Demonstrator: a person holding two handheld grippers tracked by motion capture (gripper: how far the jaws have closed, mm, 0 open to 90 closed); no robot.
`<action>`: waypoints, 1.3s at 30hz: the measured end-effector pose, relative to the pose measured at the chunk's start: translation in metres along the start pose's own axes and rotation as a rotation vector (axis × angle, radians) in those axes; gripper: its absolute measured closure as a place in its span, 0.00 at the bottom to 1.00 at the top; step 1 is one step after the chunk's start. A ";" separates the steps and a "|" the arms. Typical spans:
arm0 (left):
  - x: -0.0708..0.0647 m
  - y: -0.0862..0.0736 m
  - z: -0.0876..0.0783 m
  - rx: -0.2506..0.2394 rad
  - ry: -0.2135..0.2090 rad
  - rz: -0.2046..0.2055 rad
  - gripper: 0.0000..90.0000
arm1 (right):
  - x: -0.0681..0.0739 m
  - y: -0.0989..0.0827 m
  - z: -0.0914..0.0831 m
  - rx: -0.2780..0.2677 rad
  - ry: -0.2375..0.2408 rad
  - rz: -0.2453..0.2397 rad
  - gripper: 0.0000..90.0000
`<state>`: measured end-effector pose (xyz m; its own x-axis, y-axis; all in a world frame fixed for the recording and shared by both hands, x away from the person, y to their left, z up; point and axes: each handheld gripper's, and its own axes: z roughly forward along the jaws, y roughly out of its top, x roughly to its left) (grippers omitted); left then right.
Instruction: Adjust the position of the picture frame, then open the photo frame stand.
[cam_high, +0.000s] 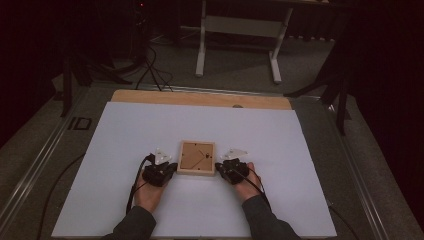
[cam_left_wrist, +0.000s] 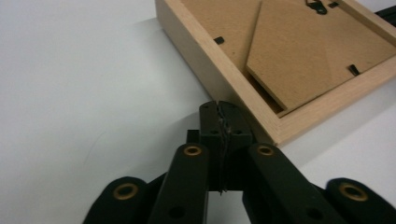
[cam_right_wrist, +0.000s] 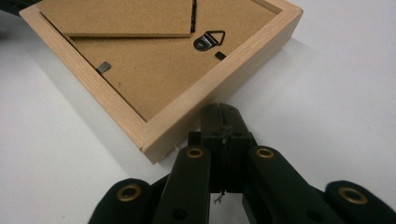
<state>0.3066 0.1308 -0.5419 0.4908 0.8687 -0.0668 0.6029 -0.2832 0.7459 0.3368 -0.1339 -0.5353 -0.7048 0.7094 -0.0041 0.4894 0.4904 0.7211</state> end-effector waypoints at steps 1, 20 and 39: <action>0.001 0.000 0.000 -0.002 0.002 -0.007 0.96 | 0.000 0.000 0.000 0.000 -0.005 -0.003 0.99; 0.007 0.007 -0.023 -0.107 -0.035 -0.062 0.66 | 0.009 0.006 -0.019 -0.093 -0.040 -0.044 1.00; -0.006 0.023 -0.033 -0.141 -0.109 -0.008 0.52 | 0.023 0.006 -0.021 -0.116 0.008 -0.097 1.00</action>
<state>0.2968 0.1320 -0.5024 0.5562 0.8194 -0.1388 0.5167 -0.2102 0.8300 0.3121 -0.1253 -0.5164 -0.7504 0.6570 -0.0725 0.3564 0.4945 0.7927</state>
